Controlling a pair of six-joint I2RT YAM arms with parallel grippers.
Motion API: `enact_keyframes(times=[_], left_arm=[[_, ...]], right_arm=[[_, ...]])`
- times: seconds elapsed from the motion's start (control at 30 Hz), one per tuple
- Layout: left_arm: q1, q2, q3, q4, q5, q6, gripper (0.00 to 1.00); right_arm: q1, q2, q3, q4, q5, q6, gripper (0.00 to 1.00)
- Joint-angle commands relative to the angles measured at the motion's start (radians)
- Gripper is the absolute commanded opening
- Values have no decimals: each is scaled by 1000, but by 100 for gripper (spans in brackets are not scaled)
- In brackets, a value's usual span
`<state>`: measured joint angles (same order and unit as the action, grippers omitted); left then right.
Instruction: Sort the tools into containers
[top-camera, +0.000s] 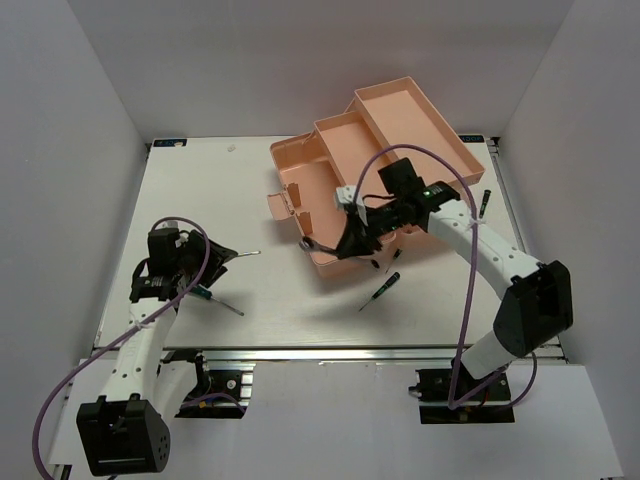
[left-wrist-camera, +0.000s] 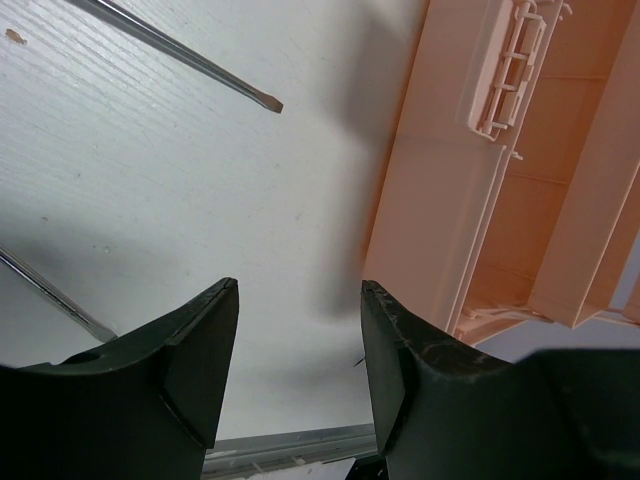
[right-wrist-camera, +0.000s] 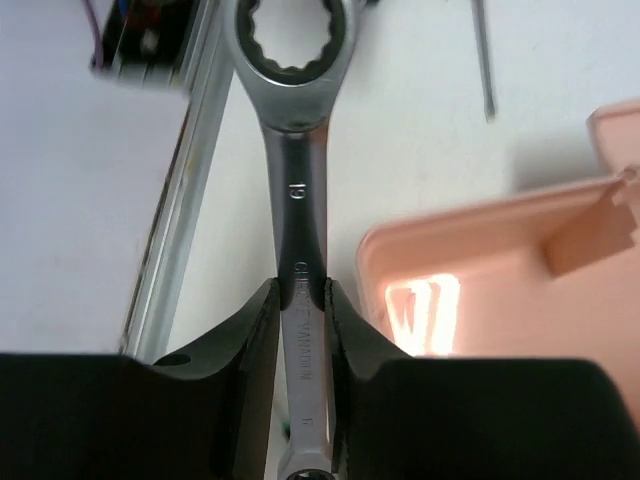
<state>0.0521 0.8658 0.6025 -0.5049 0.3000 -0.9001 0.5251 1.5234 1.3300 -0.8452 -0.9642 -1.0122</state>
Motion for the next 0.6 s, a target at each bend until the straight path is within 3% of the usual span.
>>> enact_keyframes(times=[0.0,0.03,0.13,0.27,0.43,0.5,0.57], left_arm=[[0,-1,51,-9,10,21,62],[0,-5,52,-11,8,21,62],[2,-17,51,-18,2,13,62],[2,-36,45,-61,-30,4,62],[2,-16,45,-106,-113,-40,62],[0,12,40,-112,-137,-98,61],[2,41,40,-113,-163,-172,61]], right_arm=[[24,46,64,465,-72,635,0],[24,72,66,557,-38,885,0],[18,138,110,754,82,1161,0],[-5,237,210,831,221,1339,0],[-8,361,337,758,452,1341,0],[-8,395,400,718,478,1312,15],[-11,417,411,684,467,1290,40]])
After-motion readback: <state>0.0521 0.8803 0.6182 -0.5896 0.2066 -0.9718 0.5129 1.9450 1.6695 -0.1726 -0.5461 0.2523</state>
